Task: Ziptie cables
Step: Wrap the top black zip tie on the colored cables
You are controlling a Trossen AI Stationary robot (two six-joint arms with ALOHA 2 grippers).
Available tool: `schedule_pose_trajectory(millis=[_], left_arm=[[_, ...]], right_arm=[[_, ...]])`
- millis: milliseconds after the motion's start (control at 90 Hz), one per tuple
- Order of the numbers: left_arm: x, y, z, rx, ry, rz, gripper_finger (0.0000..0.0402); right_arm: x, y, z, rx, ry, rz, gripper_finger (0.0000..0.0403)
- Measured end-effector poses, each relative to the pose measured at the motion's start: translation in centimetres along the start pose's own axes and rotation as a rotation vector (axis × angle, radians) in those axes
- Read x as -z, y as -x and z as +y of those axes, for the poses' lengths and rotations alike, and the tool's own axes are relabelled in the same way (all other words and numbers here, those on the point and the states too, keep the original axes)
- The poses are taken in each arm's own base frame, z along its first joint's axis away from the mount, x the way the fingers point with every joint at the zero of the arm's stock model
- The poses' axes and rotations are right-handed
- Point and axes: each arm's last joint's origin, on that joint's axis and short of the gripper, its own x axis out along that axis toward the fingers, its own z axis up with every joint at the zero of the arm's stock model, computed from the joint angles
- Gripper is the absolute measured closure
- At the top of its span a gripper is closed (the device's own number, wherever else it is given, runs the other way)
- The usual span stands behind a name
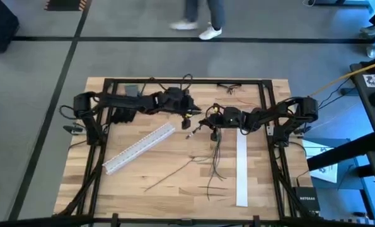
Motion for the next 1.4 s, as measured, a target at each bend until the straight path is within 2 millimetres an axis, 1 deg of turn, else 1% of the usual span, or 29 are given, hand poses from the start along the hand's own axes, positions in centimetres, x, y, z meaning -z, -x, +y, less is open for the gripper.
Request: schedule_pose_trajectory(millis=[44,100,200,289,344,478,622,733,833,889,933,989,1067,1111,1200,1267,1400], left_arm=[[-0.2,0.2,0.0,0.004,0.002,0.006,0.0318],[0.2,0.2,-0.1,0.014,0.014,0.043,0.0305],[1.7,-0.4,-0.5,0.069,0.027,0.123,0.0288],[1.5,-0.7,-0.5,0.096,0.019,0.085,0.0279],[1.3,-0.8,-0.4,0.095,0.014,0.067,0.0276],[2.6,-2.2,-0.6,0.097,0.015,0.067,0.0274],[2.7,-3.0,-1.0,0.101,0.005,0.026,0.0274],[3.3,-3.9,-1.5,0.110,-0.001,0.003,0.0274],[3.1,-4.2,-1.8,0.110,-0.018,-0.035,0.0275],[3.3,-4.3,-1.7,0.096,-0.029,-0.025,0.0282],[3.5,-4.4,-1.7,0.077,-0.047,-0.014,0.0295],[3.5,-4.4,-1.7,0.060,-0.074,-0.011,0.0322],[3.2,-4.3,-1.7,0.050,-0.114,-0.028,0.0372],[3.1,-4.3,-1.8,0.047,-0.138,-0.032,0.0389],[3.0,-4.3,-2.3,-0.009,-0.201,-0.025,0.0398],[2.5,-3.9,-2.6,-0.028,-0.240,-0.022,0.0400],[1.7,-3.2,-2.9,-0.027,-0.248,-0.036,0.0401]], right_arm=[[0.0,0.0,0.0,0.000,0.000,0.001,0.0402],[-0.1,0.0,0.0,0.001,0.001,-0.007,0.0402],[-0.1,0.0,0.0,0.001,0.001,-0.006,0.0402],[-0.1,0.0,0.0,0.002,0.002,-0.010,0.0402],[-0.2,0.0,0.0,0.002,0.003,-0.012,0.0402],[-0.2,0.0,0.0,0.003,0.005,-0.014,0.0402],[-0.3,0.0,-0.1,0.005,0.005,-0.018,0.0402],[-0.3,0.0,-0.1,0.006,0.005,-0.019,0.0402],[-0.3,0.0,-0.1,0.009,0.006,-0.020,0.0402],[-0.3,0.0,-0.1,0.009,0.006,-0.021,0.0402],[-0.3,0.0,-0.1,0.009,0.005,-0.018,0.0402],[-0.3,0.0,-0.1,0.009,0.005,-0.019,0.0402],[-0.3,0.0,-0.1,0.009,0.005,-0.020,0.0402],[-0.3,0.0,-0.1,0.009,0.005,-0.021,0.0402],[-0.3,0.0,-0.1,0.011,0.005,-0.017,0.0402],[-0.3,0.0,-0.1,0.012,0.003,-0.020,0.0402],[-0.4,0.0,-0.1,0.009,0.002,-0.015,0.0402]])
